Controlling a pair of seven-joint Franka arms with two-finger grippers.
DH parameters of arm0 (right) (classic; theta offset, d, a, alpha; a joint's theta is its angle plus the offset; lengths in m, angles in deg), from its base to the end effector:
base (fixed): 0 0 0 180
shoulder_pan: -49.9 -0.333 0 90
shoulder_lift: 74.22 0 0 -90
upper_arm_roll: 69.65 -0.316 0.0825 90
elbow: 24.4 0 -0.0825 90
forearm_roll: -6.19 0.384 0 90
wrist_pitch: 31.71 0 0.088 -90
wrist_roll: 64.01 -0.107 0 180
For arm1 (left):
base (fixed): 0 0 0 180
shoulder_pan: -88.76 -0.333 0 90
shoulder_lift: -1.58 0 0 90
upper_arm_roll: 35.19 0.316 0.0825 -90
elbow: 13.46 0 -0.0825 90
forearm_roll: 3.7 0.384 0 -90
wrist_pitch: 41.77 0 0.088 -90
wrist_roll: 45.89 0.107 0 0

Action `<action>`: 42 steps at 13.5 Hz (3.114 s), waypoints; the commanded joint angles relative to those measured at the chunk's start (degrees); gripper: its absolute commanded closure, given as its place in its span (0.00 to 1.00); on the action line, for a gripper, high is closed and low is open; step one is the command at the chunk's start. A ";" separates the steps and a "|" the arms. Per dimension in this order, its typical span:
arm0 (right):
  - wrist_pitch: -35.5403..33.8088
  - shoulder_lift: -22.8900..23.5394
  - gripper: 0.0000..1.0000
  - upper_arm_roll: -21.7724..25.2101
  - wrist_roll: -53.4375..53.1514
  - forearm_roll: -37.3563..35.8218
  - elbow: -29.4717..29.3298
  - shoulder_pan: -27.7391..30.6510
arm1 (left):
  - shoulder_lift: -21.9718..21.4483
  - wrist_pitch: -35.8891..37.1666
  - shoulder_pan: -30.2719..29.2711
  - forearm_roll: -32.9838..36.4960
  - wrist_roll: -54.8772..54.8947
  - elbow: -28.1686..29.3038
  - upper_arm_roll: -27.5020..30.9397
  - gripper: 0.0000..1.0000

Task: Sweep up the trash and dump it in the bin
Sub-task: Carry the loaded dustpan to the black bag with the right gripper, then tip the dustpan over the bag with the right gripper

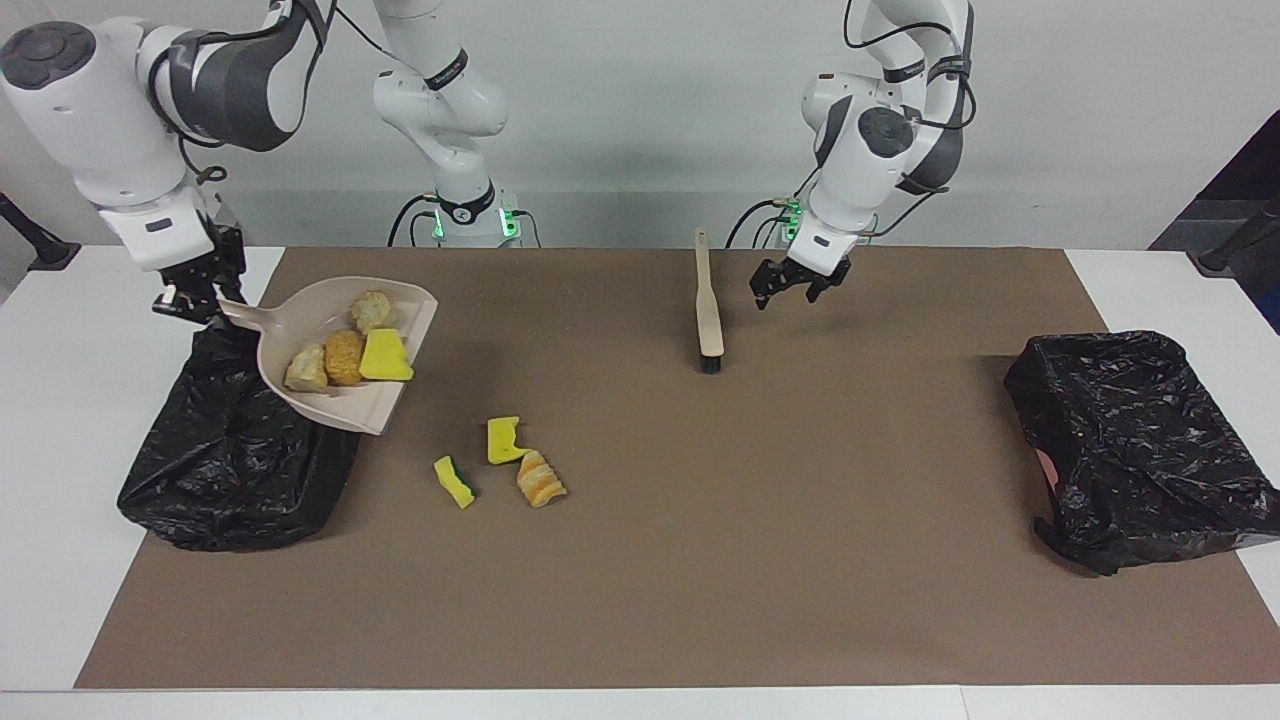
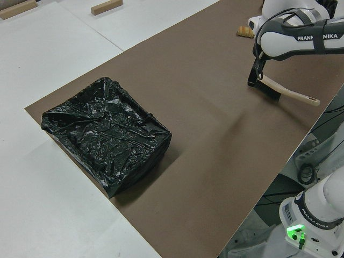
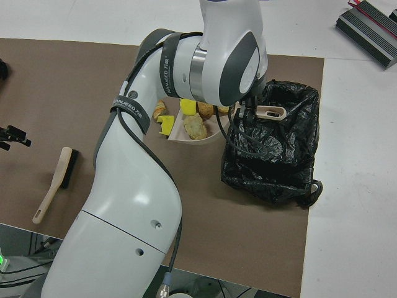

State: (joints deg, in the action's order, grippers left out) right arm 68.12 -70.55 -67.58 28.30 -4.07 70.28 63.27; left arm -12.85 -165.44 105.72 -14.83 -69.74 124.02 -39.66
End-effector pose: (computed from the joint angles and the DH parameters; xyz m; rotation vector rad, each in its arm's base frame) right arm 0.5601 -0.1708 0.5657 2.3301 1.9038 -0.1954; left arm 0.4230 -0.1749 0.4134 2.9962 0.2276 -0.0670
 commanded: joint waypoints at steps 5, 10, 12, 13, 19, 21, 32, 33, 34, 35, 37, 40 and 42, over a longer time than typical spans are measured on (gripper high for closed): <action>12.04 6.60 1.00 -0.05 -1.07 -11.88 -0.90 5.96 | 0.55 4.21 -13.17 5.87 27.60 -2.73 -0.63 0.00; 12.33 7.93 1.00 -0.05 -11.89 -35.32 1.29 2.02 | 0.64 16.86 -17.93 8.41 34.84 -14.58 -0.46 0.00; 6.20 7.50 1.00 -0.14 -11.81 -39.73 1.21 -0.43 | 0.81 19.77 -20.29 8.59 34.49 -19.86 -0.45 0.00; 3.38 7.49 1.00 0.04 -11.81 -41.67 0.95 -2.37 | 0.81 20.83 -21.44 8.68 34.48 -22.06 -0.37 0.00; -3.76 3.81 1.00 -1.19 -8.30 -44.41 -1.78 -4.41 | 7.65 33.84 -24.36 11.13 34.66 -40.50 -0.72 0.00; -5.43 2.58 1.00 -2.42 -5.40 -45.55 -1.78 -4.41 | 8.81 33.76 -24.09 11.05 34.49 -42.20 -1.33 0.00; -6.58 -1.12 1.00 -5.93 -12.58 -23.71 -2.13 -6.87 | 8.11 33.32 -22.86 9.65 26.57 -46.78 -5.20 0.00; -6.58 -1.47 1.00 -6.03 -13.12 -19.06 -2.05 -6.78 | 7.15 33.06 -22.94 9.47 26.84 -45.82 -5.72 0.00; -6.23 -1.47 1.00 -5.94 -13.21 -15.18 -2.04 -6.69 | 6.79 33.49 -23.12 9.47 27.01 -45.37 -5.73 0.00; -5.79 -1.47 1.00 -5.94 -13.30 -11.92 -1.96 -6.69 | 6.70 34.19 -23.12 9.47 26.93 -45.28 -5.64 0.00; -5.09 -1.47 1.00 -6.03 -13.56 -5.95 -1.96 -6.78 | 6.79 34.90 -23.73 9.47 26.93 -45.45 -5.47 0.00; -3.24 -0.77 1.00 -6.46 -17.76 -0.31 -1.25 -8.79 | 6.79 34.90 -24.17 9.56 26.84 -45.46 -5.11 0.00; -2.80 0.98 1.00 -6.47 -25.56 0.94 -1.08 -14.49 | 6.79 34.90 -24.00 9.56 26.93 -45.46 -5.20 0.00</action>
State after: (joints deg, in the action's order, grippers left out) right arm 64.02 -70.77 -73.77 9.14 -4.67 68.62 52.73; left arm -5.32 -131.61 81.79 -5.18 -42.37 78.30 -44.77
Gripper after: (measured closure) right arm 0.678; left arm 0.000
